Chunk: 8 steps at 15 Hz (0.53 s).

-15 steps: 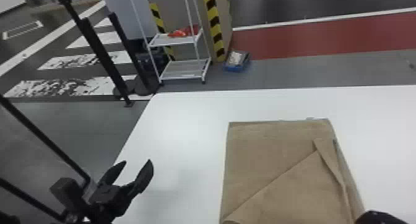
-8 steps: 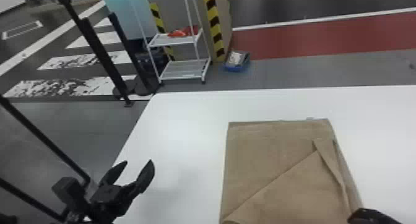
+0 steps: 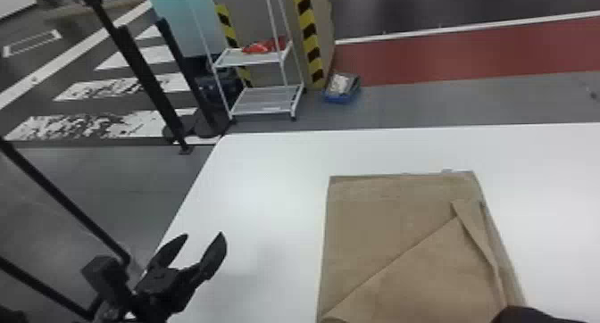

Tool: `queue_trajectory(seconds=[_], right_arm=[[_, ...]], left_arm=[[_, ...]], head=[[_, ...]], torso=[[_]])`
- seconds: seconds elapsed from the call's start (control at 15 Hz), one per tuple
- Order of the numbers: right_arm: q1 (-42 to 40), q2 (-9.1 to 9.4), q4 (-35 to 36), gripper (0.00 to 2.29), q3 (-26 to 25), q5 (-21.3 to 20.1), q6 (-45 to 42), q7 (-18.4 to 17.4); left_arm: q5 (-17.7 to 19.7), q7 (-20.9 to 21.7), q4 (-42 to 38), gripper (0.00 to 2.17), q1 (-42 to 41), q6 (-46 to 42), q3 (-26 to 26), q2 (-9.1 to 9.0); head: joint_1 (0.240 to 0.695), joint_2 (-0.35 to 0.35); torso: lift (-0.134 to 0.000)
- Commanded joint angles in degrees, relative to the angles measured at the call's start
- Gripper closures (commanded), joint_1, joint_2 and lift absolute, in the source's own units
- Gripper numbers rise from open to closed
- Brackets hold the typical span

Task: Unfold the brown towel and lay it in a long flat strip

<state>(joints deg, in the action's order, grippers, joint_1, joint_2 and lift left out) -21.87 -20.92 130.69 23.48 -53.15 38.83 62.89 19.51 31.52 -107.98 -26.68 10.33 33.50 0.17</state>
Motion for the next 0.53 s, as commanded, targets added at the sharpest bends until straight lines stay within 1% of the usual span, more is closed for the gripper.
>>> queue_trajectory(seconds=[0.0,0.07,0.2,0.27,0.47], right_arm=[[0.16,0.18,0.09,1.13,0.07,-0.11,-0.37,0.92],[0.16,0.09,0.09,1.36,-0.01,-0.20,-0.55,1.44],[0.25,0.18,0.44,1.72,-0.54,-0.29,-0.55,2.23],[0.25,0.27,0.70,1.77,-1.16,0.15,-0.37,2.15],[-0.45,0.79,2.64,1.78,-3.97,1.38,-0.37,1.27]], left_arm=[[0.09,0.12,0.40,0.04,0.05,0.00,0.08,-0.32],[0.09,0.29,0.40,0.04,0.05,0.00,0.08,-0.32],[0.17,0.64,0.40,0.04,0.05,0.00,0.16,-0.32],[0.17,0.82,0.40,0.04,0.05,0.00,0.16,-0.32],[0.17,1.96,-0.22,0.04,0.05,0.00,0.16,-0.32]], head=[[0.695,0.350],[0.695,0.350],[0.695,0.350],[0.695,0.350],[0.695,0.350]], torso=[[-0.117],[-0.117],[-0.117],[-0.117],[-0.117]])
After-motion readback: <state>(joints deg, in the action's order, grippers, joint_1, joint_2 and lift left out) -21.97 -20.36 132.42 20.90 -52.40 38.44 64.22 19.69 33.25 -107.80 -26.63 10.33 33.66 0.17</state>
